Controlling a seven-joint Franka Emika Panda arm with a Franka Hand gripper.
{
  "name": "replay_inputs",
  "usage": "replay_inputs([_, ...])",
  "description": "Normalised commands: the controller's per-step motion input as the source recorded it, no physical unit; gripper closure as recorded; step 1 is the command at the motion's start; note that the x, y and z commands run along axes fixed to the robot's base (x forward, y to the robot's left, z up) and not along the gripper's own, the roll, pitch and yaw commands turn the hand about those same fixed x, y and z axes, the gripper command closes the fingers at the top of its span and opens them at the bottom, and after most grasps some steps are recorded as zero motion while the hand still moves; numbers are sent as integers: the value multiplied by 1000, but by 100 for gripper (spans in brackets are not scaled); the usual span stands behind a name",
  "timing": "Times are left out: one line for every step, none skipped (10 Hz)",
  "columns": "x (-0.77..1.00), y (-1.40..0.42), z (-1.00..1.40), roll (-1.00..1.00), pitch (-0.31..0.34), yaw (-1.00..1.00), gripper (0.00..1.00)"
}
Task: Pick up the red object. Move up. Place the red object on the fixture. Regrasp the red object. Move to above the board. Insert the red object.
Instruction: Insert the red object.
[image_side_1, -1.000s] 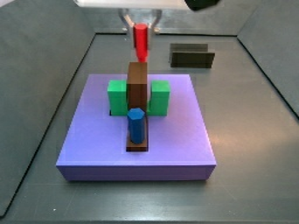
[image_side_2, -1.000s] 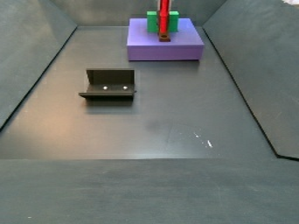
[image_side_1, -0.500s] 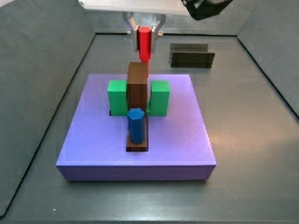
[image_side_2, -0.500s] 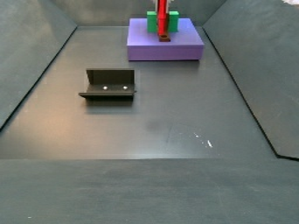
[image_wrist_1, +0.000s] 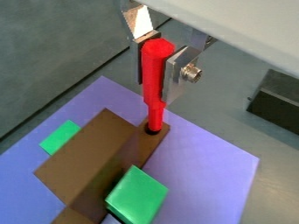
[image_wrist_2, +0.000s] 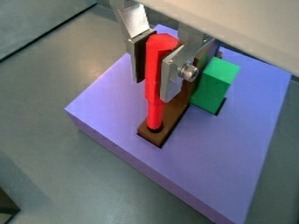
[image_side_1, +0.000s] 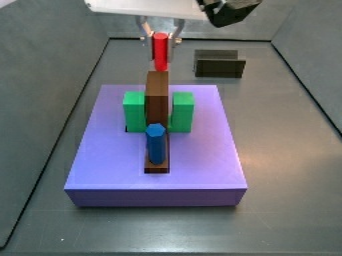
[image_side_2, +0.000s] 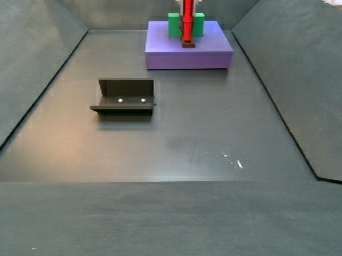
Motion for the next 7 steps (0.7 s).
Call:
replay_inputs([-166,0,-80,-177,0,-17,100])
replay_inputs([-34,0,-97,-183,0,0,100])
replay_inputs([106,0,-129,-199,0,0,100])
replay_inputs([143,0,-46,-199,0,0,100])
replay_inputs([111,0,0,-194,0,0,100])
replay_inputs([0,0,-97,-134,0,0,100])
replay_inputs([-31,17,-174,-111,0,0,100])
